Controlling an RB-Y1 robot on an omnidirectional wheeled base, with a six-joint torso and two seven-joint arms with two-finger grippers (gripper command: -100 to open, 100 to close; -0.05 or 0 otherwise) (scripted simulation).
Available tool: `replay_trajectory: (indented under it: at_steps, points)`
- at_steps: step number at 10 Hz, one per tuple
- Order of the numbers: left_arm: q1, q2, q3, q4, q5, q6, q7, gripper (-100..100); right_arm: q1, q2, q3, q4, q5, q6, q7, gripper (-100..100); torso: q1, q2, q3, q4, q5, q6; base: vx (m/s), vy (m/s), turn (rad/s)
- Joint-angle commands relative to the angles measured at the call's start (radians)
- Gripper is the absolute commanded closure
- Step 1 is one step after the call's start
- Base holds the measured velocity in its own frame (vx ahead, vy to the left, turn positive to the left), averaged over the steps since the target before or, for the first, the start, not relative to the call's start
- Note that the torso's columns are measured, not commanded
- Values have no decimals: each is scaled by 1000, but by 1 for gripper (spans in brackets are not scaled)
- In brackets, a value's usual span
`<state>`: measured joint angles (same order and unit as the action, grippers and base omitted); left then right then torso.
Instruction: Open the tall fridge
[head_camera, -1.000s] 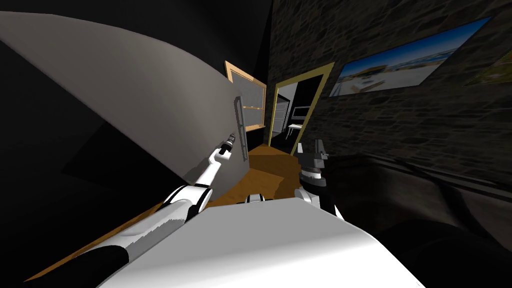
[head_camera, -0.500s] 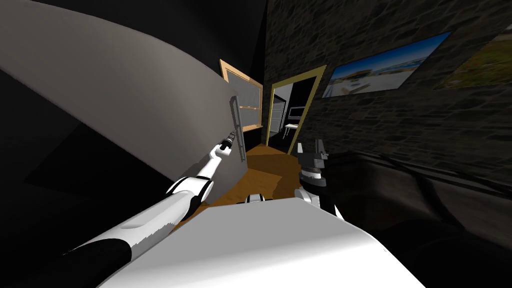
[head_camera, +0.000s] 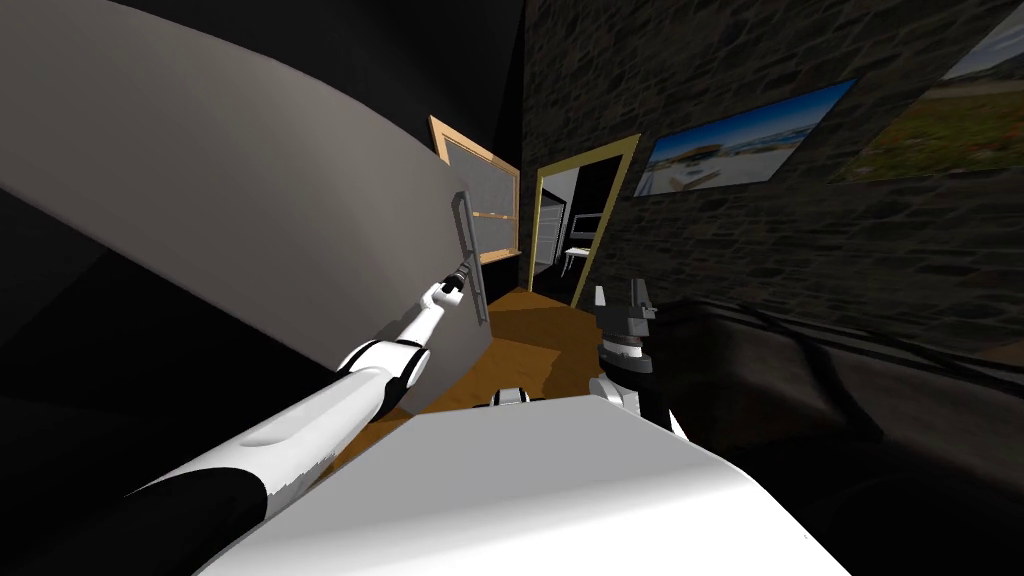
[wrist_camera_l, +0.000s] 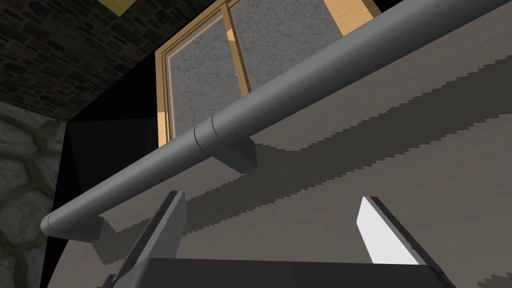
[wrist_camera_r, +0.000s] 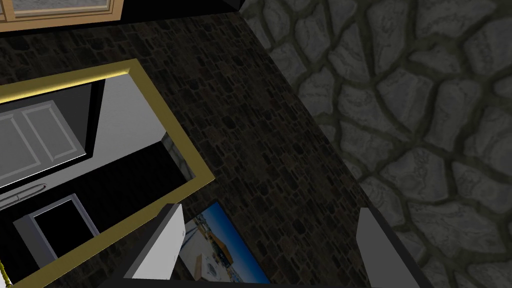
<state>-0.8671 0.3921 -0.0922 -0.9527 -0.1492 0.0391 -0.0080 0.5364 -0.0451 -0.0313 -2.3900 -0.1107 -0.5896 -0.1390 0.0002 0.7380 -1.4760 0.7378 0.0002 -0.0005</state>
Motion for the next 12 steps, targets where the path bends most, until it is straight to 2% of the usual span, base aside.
replay_trajectory:
  at_steps: [1,2,3,5,6,7,8,10,12]
  points:
    - [-47,8,-5,69,-9,17,-11,-100,0,0,0,0,0,0,0,0,0,0,0,0,0,1,8,-15,-53]
    - [-87,15,-9,106,-17,29,-20,-100,0,0,0,0,0,0,0,0,0,0,0,0,0,0,12,-17,-88]
    - [-87,15,-9,120,-17,29,-20,-100,0,0,0,0,0,0,0,0,0,0,0,0,0,1,10,-12,-52]
    - [-161,29,-16,199,-33,50,-38,-100,0,0,0,0,0,0,0,0,-1,0,0,0,0,1,13,-25,-97]
    - [-161,29,-16,217,-33,50,-38,-100,0,0,0,0,0,0,0,0,-1,0,0,0,-1,1,13,-21,-48]
    - [-194,37,-20,249,-40,59,-47,-100,0,0,0,0,0,0,0,0,0,0,0,0,0,0,10,-16,-65]
    - [-194,37,-20,260,-40,59,-47,-100,0,0,0,0,0,0,0,0,0,0,0,0,0,1,8,-10,-40]
    - [-255,53,-26,338,-54,75,-62,-100,0,0,0,0,0,0,0,0,0,0,0,0,0,1,11,-17,-87]
    - [-255,53,-26,339,-54,75,-62,-100,0,0,0,0,0,0,0,0,0,0,0,0,0,0,8,-11,-10]
